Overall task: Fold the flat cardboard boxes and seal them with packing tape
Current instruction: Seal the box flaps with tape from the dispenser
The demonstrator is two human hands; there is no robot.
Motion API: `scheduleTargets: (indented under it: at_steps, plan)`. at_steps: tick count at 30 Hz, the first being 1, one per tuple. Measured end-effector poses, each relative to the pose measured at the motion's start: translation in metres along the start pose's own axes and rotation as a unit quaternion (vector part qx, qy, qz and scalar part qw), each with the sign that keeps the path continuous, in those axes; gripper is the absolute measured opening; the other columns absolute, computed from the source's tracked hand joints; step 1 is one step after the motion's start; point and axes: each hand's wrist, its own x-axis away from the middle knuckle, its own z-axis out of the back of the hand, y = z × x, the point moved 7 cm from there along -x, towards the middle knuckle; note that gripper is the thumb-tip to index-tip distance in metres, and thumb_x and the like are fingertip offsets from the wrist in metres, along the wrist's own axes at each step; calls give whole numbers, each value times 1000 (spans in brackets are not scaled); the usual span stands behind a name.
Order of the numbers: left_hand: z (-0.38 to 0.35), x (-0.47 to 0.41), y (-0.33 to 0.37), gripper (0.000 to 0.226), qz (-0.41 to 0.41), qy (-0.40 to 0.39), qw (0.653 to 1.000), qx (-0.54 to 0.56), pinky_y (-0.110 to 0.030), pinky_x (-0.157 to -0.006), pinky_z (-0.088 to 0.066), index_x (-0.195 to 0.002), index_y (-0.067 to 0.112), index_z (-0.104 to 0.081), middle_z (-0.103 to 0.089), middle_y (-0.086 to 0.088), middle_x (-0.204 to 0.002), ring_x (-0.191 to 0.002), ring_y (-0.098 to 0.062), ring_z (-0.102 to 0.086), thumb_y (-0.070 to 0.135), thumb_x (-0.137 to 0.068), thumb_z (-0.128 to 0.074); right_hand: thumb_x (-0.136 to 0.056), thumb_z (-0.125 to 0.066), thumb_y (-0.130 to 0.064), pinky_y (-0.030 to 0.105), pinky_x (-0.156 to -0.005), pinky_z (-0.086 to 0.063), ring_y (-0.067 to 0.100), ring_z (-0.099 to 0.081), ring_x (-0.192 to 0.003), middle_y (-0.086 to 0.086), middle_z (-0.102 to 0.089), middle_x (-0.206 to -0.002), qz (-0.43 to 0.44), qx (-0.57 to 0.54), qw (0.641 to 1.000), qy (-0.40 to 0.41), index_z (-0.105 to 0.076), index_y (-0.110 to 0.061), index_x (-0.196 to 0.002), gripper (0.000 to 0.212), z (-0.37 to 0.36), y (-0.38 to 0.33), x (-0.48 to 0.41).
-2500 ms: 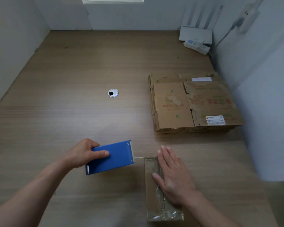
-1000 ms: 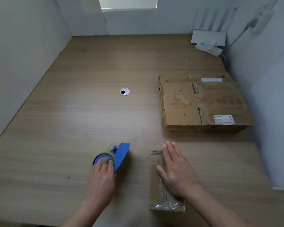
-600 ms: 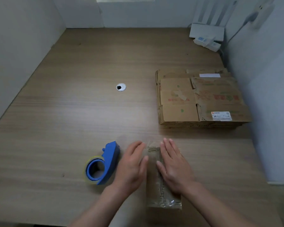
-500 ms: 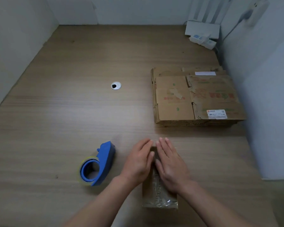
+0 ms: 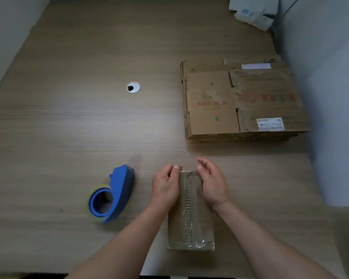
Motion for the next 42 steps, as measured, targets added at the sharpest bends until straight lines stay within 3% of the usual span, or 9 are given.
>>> scheduleTargets:
  at_steps: [9,13,16,20,27,32,35,38,42]
  plan:
    - [-9,1,-2,39,99,-55,992,54,-27,-102,-40,-122,14,-68,-65,5,-118,-113,-10,-58,35,-105,-39,-108,-40,-20,-8,-87,-30,6,-47,-129,-2,-55,-141,-50,-25,996,-72,-58,-11,-138,36,-2,5,-5]
    - [5,2,0,68,68,-43,992,-96,-41,-124,-12,-157,15,-23,-18,-3,-165,-152,-17,-14,56,-103,-31,-105,-43,-43,24,-119,-16,13,-19,-151,-3,-24,-164,-33,45,995,-84,-22,-21,-158,62,3,3,-1]
    - [35,43,17,93,-73,53,989,-114,-36,-125,-7,-159,17,-11,-5,0,-167,-153,-10,-1,72,-90,-38,-96,-43,-57,34,-124,-9,7,-7,-153,-7,-10,-167,52,94,994,0,-11,-29,-160,77,28,-7,22]
    - [24,119,-10,99,-252,-3,945,-210,-22,-121,-5,-158,17,-8,6,-4,-167,-153,-12,3,78,-87,-39,-92,-35,-64,12,-119,0,-6,2,-150,-20,-2,-163,174,144,974,-18,-13,-36,-155,72,32,-2,88]
    - [-9,119,-48,86,-266,-88,920,-275,-45,-91,-52,-145,3,-32,-25,-37,-152,-134,-48,-43,72,-94,-32,-97,-37,-51,16,-117,-24,12,-35,-145,10,-40,-156,198,168,966,13,-37,-25,-150,59,4,47,122]
    - [-2,122,-51,104,-228,-187,898,-328,-38,-118,-25,-158,13,2,24,-20,-161,-151,-37,-9,61,-89,-57,-91,-36,-72,16,-118,-16,5,-24,-149,0,-30,-161,200,172,963,-47,-30,-23,-155,81,5,48,119]
    - [2,120,-54,102,-194,-220,885,-363,-40,-113,-32,-156,29,15,10,-18,-164,-143,-41,-30,51,-92,-61,-85,-50,-66,9,-115,-14,-9,-16,-146,-20,-16,-160,214,239,936,-146,-13,-36,-156,86,19,49,134]
    - [1,117,-56,101,-199,-240,872,-377,-40,-105,-39,-155,32,17,-12,-21,-161,-133,-43,-42,47,-94,-61,-80,-66,-56,15,-108,-35,1,-41,-136,-22,-28,-155,204,344,895,-197,-6,-48,-153,95,35,55,144]
    - [-1,123,-49,97,-207,-241,866,-385,-40,-103,-40,-156,27,14,-15,-20,-158,-128,-42,-47,44,-96,-59,-78,-84,-35,28,-95,-50,17,-65,-108,1,-64,-132,158,372,900,-162,-34,-44,-148,87,36,44,131]
